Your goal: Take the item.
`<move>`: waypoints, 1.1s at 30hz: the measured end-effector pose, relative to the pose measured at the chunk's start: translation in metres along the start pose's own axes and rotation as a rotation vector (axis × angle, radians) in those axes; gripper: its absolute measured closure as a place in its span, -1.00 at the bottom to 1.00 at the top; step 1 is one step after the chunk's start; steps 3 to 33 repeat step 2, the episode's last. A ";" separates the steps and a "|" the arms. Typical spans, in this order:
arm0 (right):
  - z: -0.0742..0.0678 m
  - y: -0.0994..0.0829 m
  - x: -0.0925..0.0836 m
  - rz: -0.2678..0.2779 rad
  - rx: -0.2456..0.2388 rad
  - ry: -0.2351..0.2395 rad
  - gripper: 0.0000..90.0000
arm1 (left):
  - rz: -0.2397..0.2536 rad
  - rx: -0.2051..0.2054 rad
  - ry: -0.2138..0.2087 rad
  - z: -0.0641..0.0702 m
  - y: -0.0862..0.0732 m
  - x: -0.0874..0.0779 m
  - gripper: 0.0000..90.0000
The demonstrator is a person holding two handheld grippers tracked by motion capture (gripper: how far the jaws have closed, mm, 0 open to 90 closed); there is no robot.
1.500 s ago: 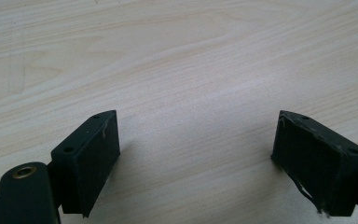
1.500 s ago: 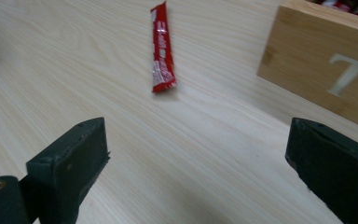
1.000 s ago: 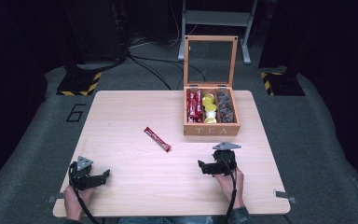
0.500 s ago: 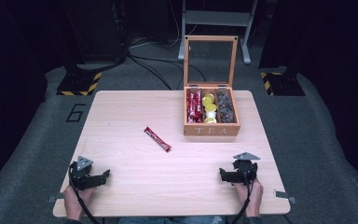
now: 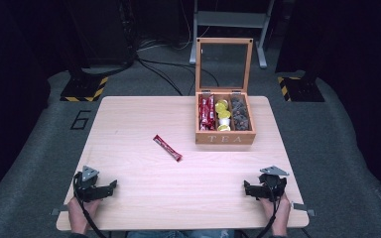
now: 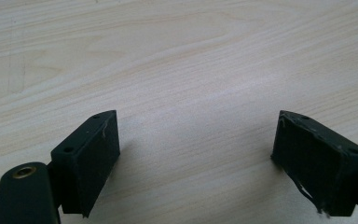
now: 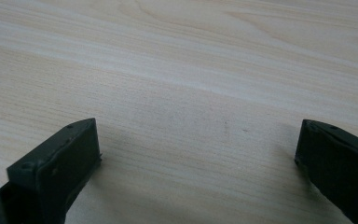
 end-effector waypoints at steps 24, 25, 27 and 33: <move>0.000 0.000 0.000 0.001 0.001 0.000 -1.00 | 0.000 -0.001 0.000 0.000 0.000 0.000 -0.68; 0.000 0.000 0.000 0.001 0.001 0.000 -1.00 | 0.000 -0.001 0.000 0.000 0.000 0.000 -0.68; 0.000 0.000 0.000 0.001 0.001 0.000 -1.00 | 0.000 -0.001 0.000 0.000 0.000 0.000 -0.68; 0.000 0.000 0.000 0.001 0.001 0.000 -1.00 | 0.000 -0.001 0.000 0.000 0.000 0.000 -0.68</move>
Point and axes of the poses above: each handheld gripper's, and its own axes: x roughly forward along the jaws, y roughly out of its top, z roughly to its right, the point moved 2 cm from there along x, roughly forward along the jaws, and after that the axes turned 7 degrees about x, right-handed, at the moved point
